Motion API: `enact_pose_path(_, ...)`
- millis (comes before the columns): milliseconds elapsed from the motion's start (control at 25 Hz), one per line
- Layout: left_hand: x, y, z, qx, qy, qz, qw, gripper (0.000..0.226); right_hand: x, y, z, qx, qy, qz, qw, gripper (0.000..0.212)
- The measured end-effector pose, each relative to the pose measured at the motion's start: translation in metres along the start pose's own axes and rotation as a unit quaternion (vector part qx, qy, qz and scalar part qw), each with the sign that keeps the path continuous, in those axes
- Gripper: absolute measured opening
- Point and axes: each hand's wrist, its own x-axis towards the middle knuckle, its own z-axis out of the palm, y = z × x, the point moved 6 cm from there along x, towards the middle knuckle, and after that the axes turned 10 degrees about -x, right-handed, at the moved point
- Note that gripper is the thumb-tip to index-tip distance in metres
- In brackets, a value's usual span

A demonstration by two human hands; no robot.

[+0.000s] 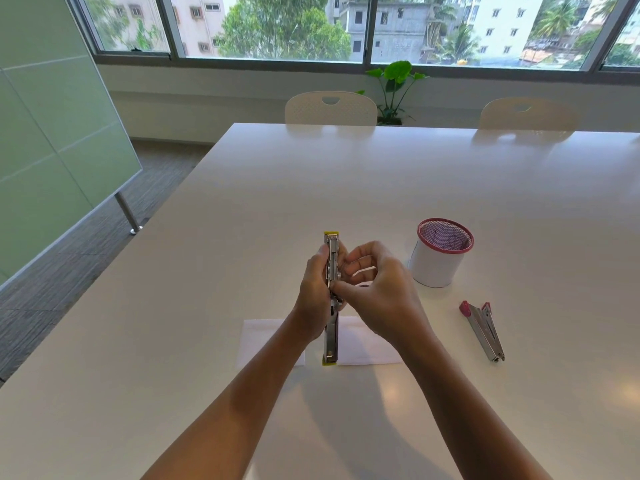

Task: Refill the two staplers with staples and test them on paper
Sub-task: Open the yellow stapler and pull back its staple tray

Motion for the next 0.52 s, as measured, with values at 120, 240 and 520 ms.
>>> enact_pose_path(120,-0.0007,0.003,-0.0007,0.043,-0.018,0.03,0.998,0.038,-0.0016,-0.0008,0.0006,-0.006,0.007,-0.012,1.0,0.033)
enact_pose_path(240,-0.001,0.0043,-0.0017,0.042,-0.014,0.033,0.998,0.038,-0.0021,-0.001,0.0025,-0.012,0.015,-0.026,0.999,0.033)
enact_pose_path(520,-0.0004,-0.0024,-0.0078,0.017,0.018,-0.006,1.0,0.042,-0.0049,-0.0044,0.0027,-0.069,0.042,-0.056,0.995,0.03)
